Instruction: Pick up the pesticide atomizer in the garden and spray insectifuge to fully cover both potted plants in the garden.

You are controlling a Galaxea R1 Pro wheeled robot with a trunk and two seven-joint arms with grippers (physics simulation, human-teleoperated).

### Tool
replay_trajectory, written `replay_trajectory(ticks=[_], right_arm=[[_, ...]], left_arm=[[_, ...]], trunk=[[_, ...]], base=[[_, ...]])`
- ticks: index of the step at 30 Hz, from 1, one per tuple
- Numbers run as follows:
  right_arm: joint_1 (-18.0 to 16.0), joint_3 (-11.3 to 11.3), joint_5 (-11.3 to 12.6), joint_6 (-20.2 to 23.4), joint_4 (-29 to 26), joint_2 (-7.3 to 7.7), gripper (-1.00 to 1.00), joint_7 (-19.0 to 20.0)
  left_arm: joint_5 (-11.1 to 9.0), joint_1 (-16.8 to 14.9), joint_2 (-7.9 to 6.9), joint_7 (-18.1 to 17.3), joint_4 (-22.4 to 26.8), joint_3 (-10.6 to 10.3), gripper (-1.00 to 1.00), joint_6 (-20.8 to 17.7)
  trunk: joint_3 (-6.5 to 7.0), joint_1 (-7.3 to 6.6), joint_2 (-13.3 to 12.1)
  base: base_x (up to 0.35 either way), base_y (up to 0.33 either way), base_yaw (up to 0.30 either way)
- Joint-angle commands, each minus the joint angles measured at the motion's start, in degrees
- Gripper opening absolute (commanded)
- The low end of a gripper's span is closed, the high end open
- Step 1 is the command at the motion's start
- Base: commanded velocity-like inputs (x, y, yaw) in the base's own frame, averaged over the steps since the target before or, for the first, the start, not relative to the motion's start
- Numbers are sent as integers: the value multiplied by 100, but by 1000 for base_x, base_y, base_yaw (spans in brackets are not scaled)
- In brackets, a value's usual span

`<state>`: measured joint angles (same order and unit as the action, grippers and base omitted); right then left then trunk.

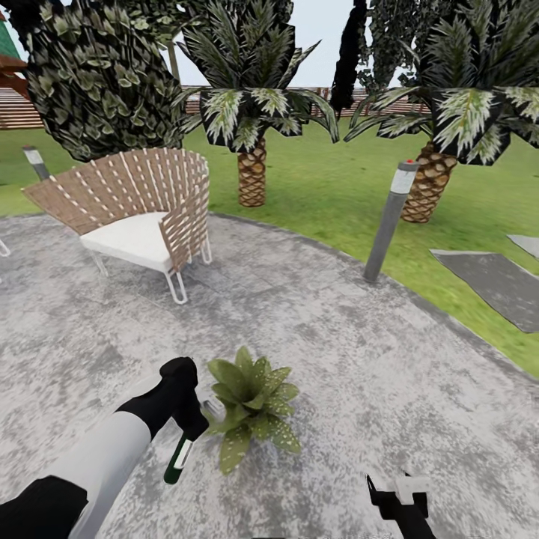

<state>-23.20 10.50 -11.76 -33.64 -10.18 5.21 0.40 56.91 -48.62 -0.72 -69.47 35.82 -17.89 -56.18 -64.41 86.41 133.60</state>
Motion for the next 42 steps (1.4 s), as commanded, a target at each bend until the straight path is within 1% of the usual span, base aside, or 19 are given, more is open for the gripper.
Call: replay_trajectory(ticks=[1,6,10,11,16,19,20,22,24,26,30,34,38,42], right_arm=[[-7,49,-59,-20,7,-2,100,4],[-9,49,-63,-20,8,-2,100,4],[-9,49,-63,-20,7,5,100,3],[-9,49,-63,-20,7,6,100,4],[-7,49,-71,-20,14,11,100,-3],[-8,46,-87,-23,57,6,100,-2],[-3,42,-95,-21,95,1,100,3],[-7,45,-86,-18,215,-5,100,-3],[-8,48,-82,-14,230,4,100,2],[-7,49,-83,-12,241,38,100,-3],[-2,49,-88,-10,285,55,100,-3],[-4,49,-89,12,513,51,100,8],[-4,54,-81,15,534,20,100,-4],[-5,44,-77,12,533,-5,100,1]], left_arm=[[40,-4,-21,-62,13,-19,-100,-48],[40,-15,-76,-54,13,20,-100,-58],[40,-21,-39,-41,8,29,-100,-60],[38,-24,-15,-42,11,31,-100,-60],[33,-41,14,-53,36,6,-100,-56],[33,-57,-50,-50,218,35,-100,-64],[37,-12,-53,-49,466,30,-100,-65],[38,40,-76,-54,676,49,-100,-77],[39,59,-140,-46,676,51,-100,-83],[34,68,-235,-47,673,55,-100,-83],[35,87,-301,-50,680,52,-100,-107],[34,174,-404,-49,681,45,-100,-134],[22,185,-428,-49,667,6,-100,-124],[14,186,-386,-49,664,-26,-100,-122]], trunk=[[-5,-1,2],[-5,-1,2],[-5,-1,2],[-5,-1,2],[-5,-1,2],[-5,-1,2],[-5,-1,2],[-5,-1,2],[-5,-1,2],[-5,-1,2],[-5,-1,2],[-5,-1,2],[-5,-1,2],[-5,-1,2]], base=[[0,0,-286],[-2,0,-75],[-225,37,-4],[-55,15,0],[-10,3,0],[0,0,0],[0,0,0],[0,0,0],[-25,36,0],[-123,162,0],[-99,118,0],[-12,14,0],[-1,91,0],[11,275,0]])
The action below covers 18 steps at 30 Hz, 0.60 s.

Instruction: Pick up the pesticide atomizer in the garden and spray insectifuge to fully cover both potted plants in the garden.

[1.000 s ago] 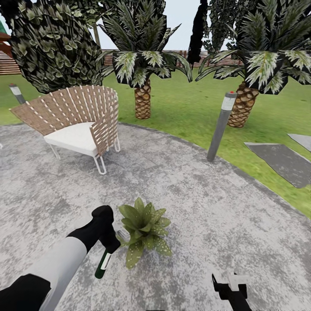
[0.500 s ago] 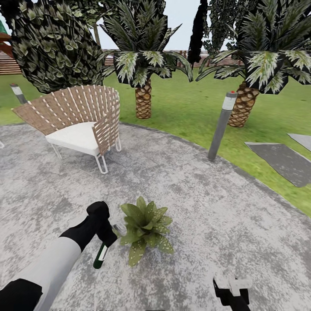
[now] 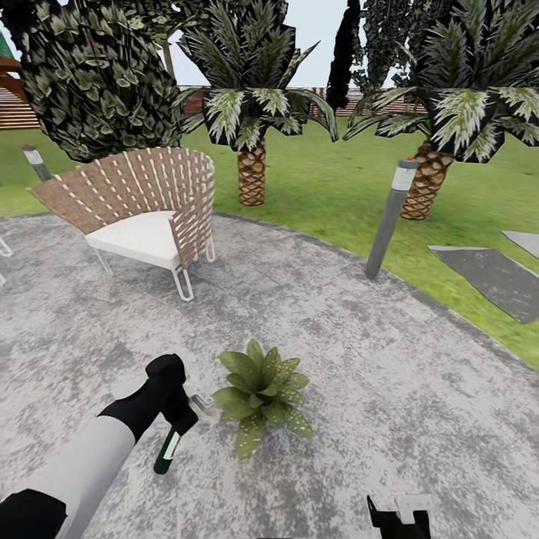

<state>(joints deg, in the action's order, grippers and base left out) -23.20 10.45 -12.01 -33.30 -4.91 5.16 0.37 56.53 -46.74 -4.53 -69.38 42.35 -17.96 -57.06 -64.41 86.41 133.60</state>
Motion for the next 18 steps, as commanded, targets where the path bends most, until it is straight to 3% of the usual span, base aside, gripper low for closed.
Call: replay_trajectory(ticks=[1,4,9,14,18], right_arm=[[-6,47,-54,-18,7,-4,100,2],[-6,47,-51,-16,8,-6,100,-1],[-8,65,-38,-19,8,2,100,-4],[-7,63,-38,-16,17,3,100,-2],[-7,63,-38,-18,25,3,100,-2]], left_arm=[[55,-2,14,-58,14,-21,-100,-33],[59,-2,32,-58,17,-18,-100,-33],[53,-2,37,-60,19,-33,-100,-41],[50,-64,48,-81,14,-30,-100,-38],[44,-71,49,-114,8,-241,-100,-38]], trunk=[[-5,-1,2],[-5,-1,2],[-5,-1,2],[-5,-1,2],[-5,-1,2]], base=[[66,317,0],[39,232,0],[5,30,-1],[0,1,-233],[0,0,-297]])
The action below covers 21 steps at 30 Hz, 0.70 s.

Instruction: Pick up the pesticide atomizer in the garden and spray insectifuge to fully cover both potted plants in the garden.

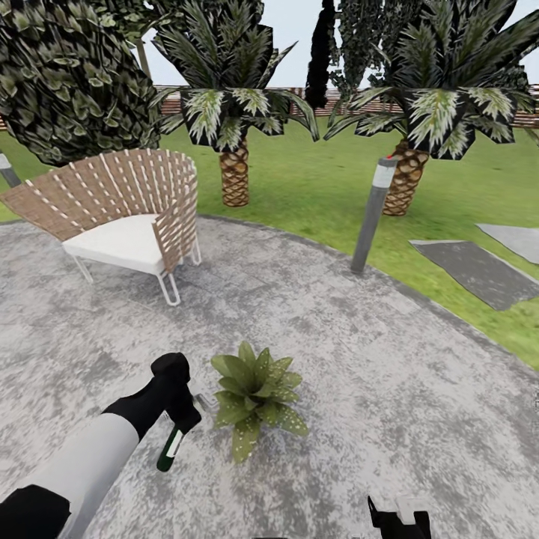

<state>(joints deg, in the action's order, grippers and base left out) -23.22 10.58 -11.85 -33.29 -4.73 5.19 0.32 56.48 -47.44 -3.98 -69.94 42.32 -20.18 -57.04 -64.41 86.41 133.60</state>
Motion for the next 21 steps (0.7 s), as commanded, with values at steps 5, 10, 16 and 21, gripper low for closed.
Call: replay_trajectory(ticks=[5,10,16,21], right_arm=[[-6,49,-46,-19,1,-1,100,3],[-6,46,-45,-18,-1,-1,100,3],[-2,41,-53,-19,0,-1,100,12],[-7,41,-65,-19,-1,-7,100,12]], left_arm=[[53,-56,41,-89,-624,-109,-100,-10],[169,-73,71,-90,-955,-424,-100,-21],[229,-84,66,-90,-1131,-478,-100,-30],[231,-165,65,-107,-1138,-474,-100,-31]], trunk=[[-5,-1,2],[-5,-1,2],[-5,-1,2],[-5,-1,2]], base=[[8,10,-241],[130,210,-32],[90,227,-2],[10,24,0]])
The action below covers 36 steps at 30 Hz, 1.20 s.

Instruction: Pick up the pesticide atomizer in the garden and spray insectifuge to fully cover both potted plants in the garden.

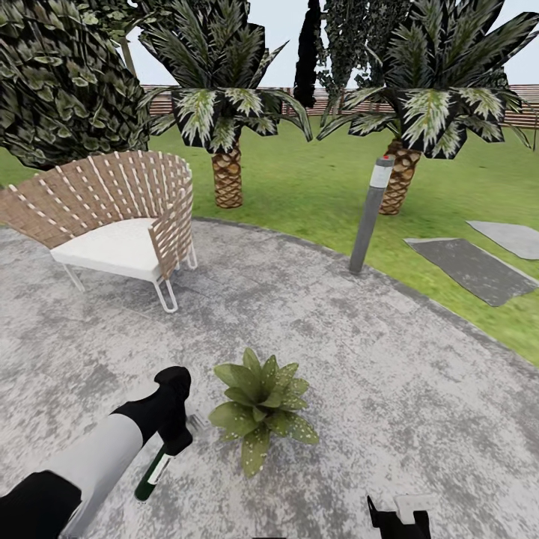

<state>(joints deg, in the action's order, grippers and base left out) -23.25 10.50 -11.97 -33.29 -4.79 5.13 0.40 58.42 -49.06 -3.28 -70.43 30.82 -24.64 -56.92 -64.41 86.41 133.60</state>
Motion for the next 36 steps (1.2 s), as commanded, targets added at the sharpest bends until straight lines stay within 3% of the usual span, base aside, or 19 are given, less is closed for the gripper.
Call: replay_trajectory(ticks=[1,5,8,11,20,25,33,36], right_arm=[[-2,49,-56,-19,5,-1,100,4],[-2,49,-55,-20,5,5,100,4],[1,49,-58,-20,5,5,100,17],[1,49,-60,-19,5,13,100,22],[-2,49,-60,-19,5,7,100,7],[-1,49,-58,-19,5,6,100,-3],[-1,49,-51,-19,5,5,100,-5],[-1,49,-54,-19,5,5,100,-5]], left_arm=[[38,-20,-7,-89,12,-29,-100,-41],[89,-55,-41,-493,16,-37,-100,-24],[424,-52,-31,-608,12,-36,-100,-37],[527,-48,-4,-619,11,-28,-100,-45],[547,-18,10,-632,11,-15,-100,-55],[548,2,12,-655,11,-14,-100,-49],[554,-69,-60,-656,42,-15,-100,-31],[549,-379,-78,-662,10,-16,-100,-26]], trunk=[[-5,-1,2],[-5,-1,2],[-5,-1,2],[-5,-1,2],[-5,-1,2],[-4,-1,2],[4,-1,2],[5,-1,2]], base=[[1,3,0],[0,0,0],[63,53,0],[195,186,0],[299,116,-8],[297,4,-243],[37,0,-182],[1,0,-9]])
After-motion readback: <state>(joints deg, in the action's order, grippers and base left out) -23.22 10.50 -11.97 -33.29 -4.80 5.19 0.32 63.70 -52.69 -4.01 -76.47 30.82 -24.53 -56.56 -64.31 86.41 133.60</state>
